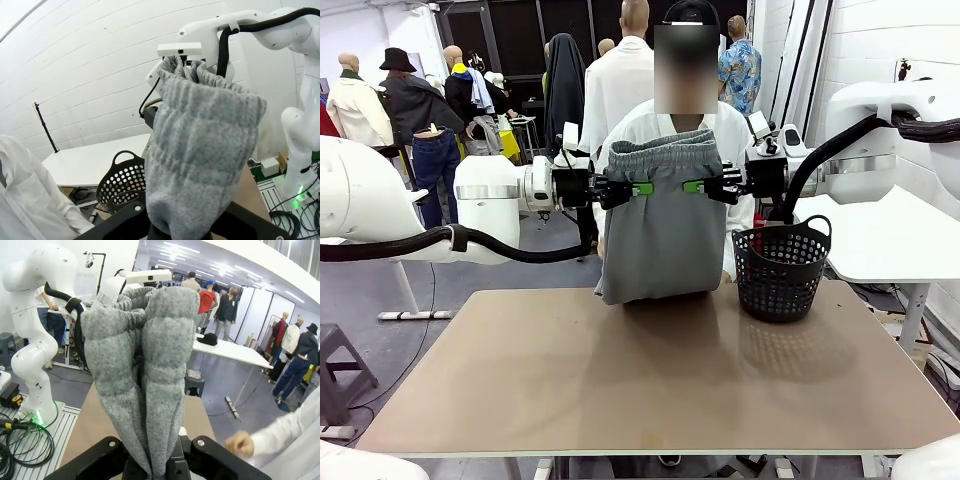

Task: Fold the training pants.
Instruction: Release the ends of the Training pants and then grab the overlapped ends.

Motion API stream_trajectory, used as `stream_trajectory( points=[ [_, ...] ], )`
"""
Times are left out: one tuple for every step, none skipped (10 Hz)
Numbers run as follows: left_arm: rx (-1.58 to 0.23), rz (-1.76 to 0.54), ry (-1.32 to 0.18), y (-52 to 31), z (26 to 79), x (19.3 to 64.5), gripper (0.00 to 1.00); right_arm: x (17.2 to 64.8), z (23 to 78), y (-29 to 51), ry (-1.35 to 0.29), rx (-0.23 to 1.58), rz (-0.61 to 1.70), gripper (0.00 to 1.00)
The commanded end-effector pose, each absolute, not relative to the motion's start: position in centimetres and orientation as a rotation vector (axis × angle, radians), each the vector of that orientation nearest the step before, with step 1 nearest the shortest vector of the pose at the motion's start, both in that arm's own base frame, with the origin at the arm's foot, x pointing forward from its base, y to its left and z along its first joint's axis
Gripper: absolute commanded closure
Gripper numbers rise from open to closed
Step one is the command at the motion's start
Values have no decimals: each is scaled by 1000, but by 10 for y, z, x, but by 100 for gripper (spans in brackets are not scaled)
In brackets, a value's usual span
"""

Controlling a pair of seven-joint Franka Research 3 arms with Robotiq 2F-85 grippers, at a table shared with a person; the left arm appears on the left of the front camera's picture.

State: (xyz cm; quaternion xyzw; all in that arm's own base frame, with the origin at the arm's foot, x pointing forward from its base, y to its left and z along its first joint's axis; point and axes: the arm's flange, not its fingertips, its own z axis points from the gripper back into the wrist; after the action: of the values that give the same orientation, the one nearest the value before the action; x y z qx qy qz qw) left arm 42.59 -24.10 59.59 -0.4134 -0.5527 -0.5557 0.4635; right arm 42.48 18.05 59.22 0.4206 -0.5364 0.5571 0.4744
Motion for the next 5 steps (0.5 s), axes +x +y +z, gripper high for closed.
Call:
stream_trajectory(
  points=[
    [-1028,-1374,-1362,-240,598,423,100,423,594,182,-1322,1030,1367,100],
    [-1028,-1374,-1362,-240,598,423,100,423,594,182,-1322,1030,1367,100],
    [-1028,-1374,-1362,-240,598,423,100,423,594,182,-1322,1030,1367,100],
    [-1028,-1374,-1362,-240,598,423,100,423,594,182,-1322,1030,1367,100],
    [-1028,-1374,-1362,-240,598,423,100,423,594,182,-1322,1030,1367,100]
  ],
)
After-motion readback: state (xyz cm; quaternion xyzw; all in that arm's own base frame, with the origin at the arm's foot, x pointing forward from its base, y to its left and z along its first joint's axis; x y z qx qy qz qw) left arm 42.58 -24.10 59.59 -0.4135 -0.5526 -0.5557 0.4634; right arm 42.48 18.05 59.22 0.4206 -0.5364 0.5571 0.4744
